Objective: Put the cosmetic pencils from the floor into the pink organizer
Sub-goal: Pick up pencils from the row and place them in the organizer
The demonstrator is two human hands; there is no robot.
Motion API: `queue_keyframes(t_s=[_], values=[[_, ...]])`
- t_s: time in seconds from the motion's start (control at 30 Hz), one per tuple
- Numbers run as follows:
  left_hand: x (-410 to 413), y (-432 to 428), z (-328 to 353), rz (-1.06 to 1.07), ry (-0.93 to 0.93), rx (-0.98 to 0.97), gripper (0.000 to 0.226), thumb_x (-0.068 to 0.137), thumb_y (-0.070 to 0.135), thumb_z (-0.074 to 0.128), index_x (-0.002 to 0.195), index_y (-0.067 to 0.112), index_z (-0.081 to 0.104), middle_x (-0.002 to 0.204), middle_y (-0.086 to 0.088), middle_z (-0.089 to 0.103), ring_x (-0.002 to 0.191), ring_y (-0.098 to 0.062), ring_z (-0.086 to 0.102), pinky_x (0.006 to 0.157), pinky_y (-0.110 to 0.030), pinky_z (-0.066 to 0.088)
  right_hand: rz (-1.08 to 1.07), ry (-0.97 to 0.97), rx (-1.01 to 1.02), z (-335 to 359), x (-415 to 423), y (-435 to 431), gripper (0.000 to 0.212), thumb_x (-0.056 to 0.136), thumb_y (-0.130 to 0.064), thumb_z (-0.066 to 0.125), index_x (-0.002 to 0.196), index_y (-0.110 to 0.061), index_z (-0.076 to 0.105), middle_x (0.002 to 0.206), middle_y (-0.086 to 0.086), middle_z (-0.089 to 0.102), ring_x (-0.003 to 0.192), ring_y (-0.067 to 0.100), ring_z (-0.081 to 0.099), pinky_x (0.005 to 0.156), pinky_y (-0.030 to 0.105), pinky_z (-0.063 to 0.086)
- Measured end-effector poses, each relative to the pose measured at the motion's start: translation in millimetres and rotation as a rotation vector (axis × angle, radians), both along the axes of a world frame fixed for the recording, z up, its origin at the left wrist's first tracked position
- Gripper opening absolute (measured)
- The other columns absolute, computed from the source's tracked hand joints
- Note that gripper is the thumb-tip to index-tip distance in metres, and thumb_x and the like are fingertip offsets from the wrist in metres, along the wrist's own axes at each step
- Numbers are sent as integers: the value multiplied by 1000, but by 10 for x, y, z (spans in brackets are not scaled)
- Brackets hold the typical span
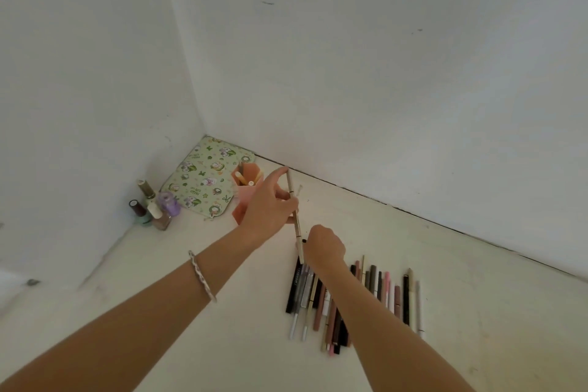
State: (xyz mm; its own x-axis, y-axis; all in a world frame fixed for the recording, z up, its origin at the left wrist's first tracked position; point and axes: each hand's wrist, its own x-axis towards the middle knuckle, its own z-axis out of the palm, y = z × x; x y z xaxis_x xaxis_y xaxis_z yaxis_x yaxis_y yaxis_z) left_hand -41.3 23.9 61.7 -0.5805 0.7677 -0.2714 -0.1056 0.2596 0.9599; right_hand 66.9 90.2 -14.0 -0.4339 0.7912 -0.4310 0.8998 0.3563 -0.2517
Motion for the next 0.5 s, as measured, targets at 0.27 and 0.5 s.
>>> queue_keyframes(t_s=[0.27,0.5], values=[[-178,-153,158,197,222,99,59,87,2,64,137,29,47,94,-6,62,68,-3,67,62,-29,62,-31,10,72,-24,-171,-142,25,88,-18,55,66,-16,43,69,-3,50,63,16,50,56,25,37],[-859,-190,323,536,412,259,53,90,6,61,133,30,42,94,4,62,69,-6,69,58,-15,55,-365,511,10,385,-181,261,21,92,-19,46,74,-7,47,63,2,48,62,25,49,50,28,32]])
